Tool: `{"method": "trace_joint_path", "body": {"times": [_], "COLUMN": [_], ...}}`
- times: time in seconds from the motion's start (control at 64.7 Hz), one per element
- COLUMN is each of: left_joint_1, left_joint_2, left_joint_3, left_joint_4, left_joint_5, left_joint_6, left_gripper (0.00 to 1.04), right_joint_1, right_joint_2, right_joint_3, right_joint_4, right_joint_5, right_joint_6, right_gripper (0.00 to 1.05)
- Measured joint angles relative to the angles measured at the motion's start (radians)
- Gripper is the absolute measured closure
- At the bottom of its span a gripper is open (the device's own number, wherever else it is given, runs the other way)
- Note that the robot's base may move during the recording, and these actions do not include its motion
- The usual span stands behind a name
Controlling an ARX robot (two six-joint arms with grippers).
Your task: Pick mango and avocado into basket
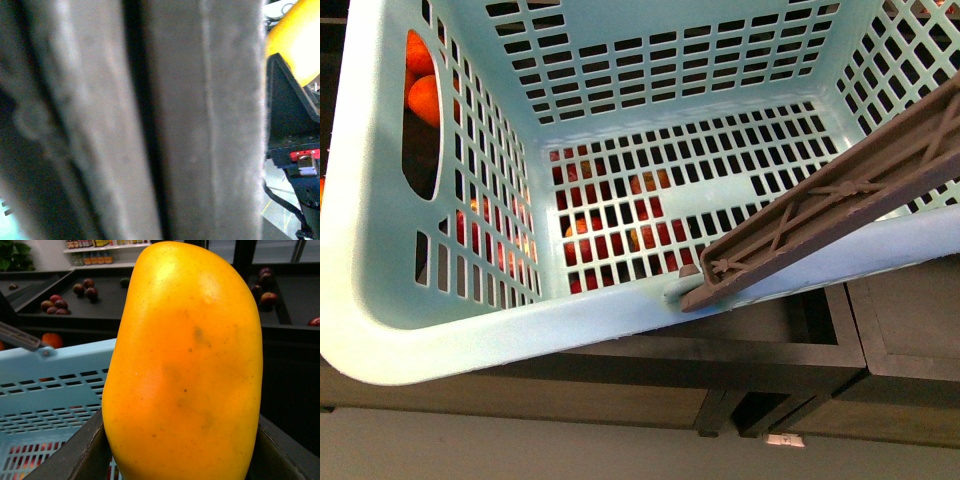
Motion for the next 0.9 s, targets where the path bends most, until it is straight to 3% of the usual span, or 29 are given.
{"method": "trace_joint_path", "body": {"times": [0.201,0.495,0.758,0.819,0.897], "left_joint_1": [0.0,0.0,0.0,0.0,0.0], "left_joint_2": [0.0,0.0,0.0,0.0,0.002], "left_joint_3": [0.0,0.0,0.0,0.0,0.0], "left_joint_4": [0.0,0.0,0.0,0.0,-0.001], "left_joint_5": [0.0,0.0,0.0,-0.005,0.004], "left_joint_6": [0.0,0.0,0.0,0.002,-0.001], "left_gripper": [0.77,0.77,0.77,0.77,0.78], "right_joint_1": [0.151,0.21,0.225,0.223,0.201], "right_joint_2": [0.032,0.039,0.009,-0.031,-0.087], "right_joint_3": [-0.021,-0.059,-0.103,-0.116,-0.128], "right_joint_4": [0.024,0.022,0.012,0.011,0.011], "right_joint_5": [0.062,0.087,0.11,0.162,0.299], "right_joint_6": [0.018,0.021,0.032,0.043,0.055], "right_gripper": [0.43,0.43,0.08,0.09,0.09]}}
